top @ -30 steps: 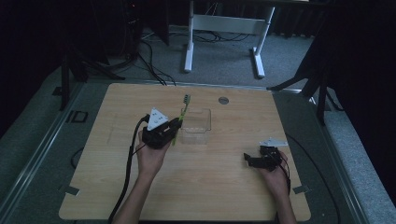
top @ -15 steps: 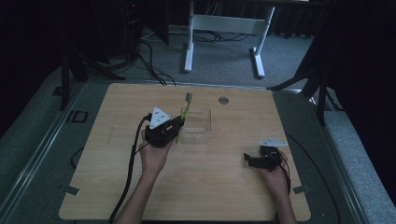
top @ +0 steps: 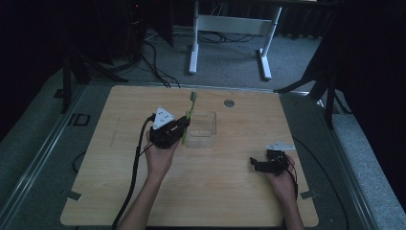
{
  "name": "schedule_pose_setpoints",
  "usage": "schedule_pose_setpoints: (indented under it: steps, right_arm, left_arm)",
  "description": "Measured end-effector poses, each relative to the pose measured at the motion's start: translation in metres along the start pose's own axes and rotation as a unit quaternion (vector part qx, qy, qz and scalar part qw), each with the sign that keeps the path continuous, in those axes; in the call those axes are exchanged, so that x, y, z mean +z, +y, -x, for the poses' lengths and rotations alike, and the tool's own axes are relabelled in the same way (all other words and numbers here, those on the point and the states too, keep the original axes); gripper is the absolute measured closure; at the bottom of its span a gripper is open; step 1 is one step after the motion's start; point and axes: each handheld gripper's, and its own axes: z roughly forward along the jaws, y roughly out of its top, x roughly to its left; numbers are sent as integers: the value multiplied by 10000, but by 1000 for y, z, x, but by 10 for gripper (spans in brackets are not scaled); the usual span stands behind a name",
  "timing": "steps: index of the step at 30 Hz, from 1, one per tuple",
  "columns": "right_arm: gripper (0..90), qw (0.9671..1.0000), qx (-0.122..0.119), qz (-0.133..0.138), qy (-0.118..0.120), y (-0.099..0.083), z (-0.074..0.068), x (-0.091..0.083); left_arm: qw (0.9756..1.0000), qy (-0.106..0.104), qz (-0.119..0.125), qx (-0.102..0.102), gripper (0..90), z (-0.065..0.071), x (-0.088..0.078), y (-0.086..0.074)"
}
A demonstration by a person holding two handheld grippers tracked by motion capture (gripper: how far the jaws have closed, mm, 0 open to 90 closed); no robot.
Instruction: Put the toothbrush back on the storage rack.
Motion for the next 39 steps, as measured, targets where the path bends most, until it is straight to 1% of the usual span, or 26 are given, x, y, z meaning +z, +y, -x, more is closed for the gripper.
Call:
schedule_pose_setpoints:
  steps: [1, 4, 11, 18, 26, 27, 32, 39]
  right_arm:
    - [148, 10000, 1, -1, 0, 0, 0, 0]
    - [148, 10000, 2, -1, 0, 0, 0, 0]
    - [148, 10000, 0, -2, 0, 0, 0, 0]
    - [148, 10000, 4, -3, 0, 0, 0, 0]
    - [148, 10000, 2, -1, -1, 0, 0, 0]
    - [148, 10000, -2, 1, -1, 0, 0, 0]
    - [148, 10000, 1, 0, -1, 0, 0, 0]
    - [148, 10000, 0, 0, -2, 0, 0, 0]
  left_arm:
    - [10000, -16, 34, -38, 816, 0, 1, 0]
    - [10000, 5, 51, -67, 815, -1, 2, 0]
    - [9999, 54, 110, -64, 816, -2, 2, 0]
    - [9999, 93, 109, -45, 816, -3, 3, 0]
    - [9997, 138, 191, -78, 815, -6, 5, 0]
    - [9996, 164, 212, -67, 815, -6, 5, -1]
    - [9993, 157, 331, -47, 815, -5, 7, 0]
    - [9991, 147, 374, -95, 815, -3, 13, -2]
